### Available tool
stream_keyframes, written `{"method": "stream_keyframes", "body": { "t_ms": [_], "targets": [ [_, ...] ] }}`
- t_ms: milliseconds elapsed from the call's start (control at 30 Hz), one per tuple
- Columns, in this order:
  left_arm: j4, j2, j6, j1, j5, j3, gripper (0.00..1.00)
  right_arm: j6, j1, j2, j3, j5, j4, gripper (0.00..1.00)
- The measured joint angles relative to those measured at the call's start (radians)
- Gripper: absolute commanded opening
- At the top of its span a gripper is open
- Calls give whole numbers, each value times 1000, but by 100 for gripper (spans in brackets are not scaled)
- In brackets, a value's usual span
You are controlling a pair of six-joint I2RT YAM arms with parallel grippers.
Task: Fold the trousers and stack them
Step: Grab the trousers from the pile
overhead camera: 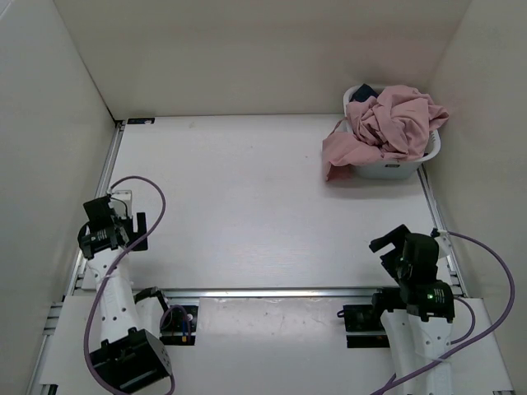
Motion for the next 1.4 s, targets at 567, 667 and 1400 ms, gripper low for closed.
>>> {"method": "stream_keyframes", "body": {
  "t_ms": [567,667,1400],
  "targets": [
    [26,18,33,0,27,202,100,-351,0,847,856,-49,95,99],
    [50,158,40,0,31,365,100,-447,0,1165,1175,-42,140,99],
    [49,464,77,0,-160,511,100,-542,31,1940,1846,121,127,0]
  ]
}}
